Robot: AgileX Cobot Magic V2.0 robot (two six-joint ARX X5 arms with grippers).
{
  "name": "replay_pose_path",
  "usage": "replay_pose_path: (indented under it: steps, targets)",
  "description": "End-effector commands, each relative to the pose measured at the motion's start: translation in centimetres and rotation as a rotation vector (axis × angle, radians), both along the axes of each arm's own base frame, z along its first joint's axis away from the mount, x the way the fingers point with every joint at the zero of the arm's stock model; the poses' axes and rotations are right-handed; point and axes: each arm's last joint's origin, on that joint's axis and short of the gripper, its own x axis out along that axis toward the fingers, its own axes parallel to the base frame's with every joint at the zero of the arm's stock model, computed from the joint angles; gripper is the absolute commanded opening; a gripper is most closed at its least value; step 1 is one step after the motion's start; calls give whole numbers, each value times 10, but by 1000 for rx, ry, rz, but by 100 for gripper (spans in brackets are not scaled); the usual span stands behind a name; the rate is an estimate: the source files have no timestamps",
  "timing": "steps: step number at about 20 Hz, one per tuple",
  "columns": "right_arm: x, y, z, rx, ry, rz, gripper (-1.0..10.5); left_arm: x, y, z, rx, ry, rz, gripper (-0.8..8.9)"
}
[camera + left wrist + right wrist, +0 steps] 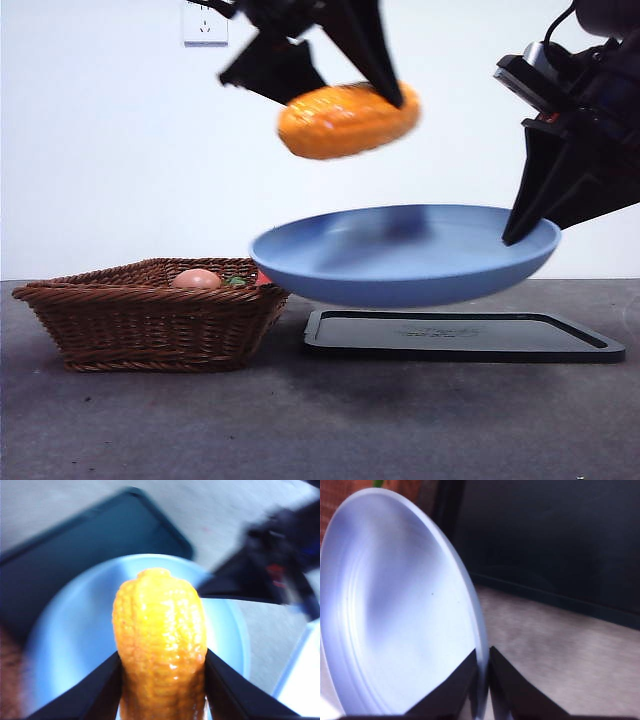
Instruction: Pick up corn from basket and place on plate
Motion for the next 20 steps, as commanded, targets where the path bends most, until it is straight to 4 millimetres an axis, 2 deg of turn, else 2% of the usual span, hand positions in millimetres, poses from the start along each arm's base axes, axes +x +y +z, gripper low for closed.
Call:
replay_pose_path:
  steps: [1, 5, 8, 13, 17, 20]
  targets:
    - [6, 3, 5, 38, -9, -7, 3, 3, -17, -19, 52, -3, -68, 124]
    - [5, 3, 5, 60, -4, 7, 3, 12, -30, -51, 126, 42, -88, 125]
    - [5, 3, 5, 60, -4, 8, 3, 15, -34, -62, 149, 65, -89, 142]
    - [5, 3, 5, 60, -4, 8, 3, 14, -35, -63, 151, 68, -92, 310]
    - [5, 3, 5, 59, -1, 8, 3, 14, -35, -63, 155, 73, -92, 367]
    - [5, 3, 5, 58, 4, 8, 3, 13, -34, -61, 162, 80, -92, 371]
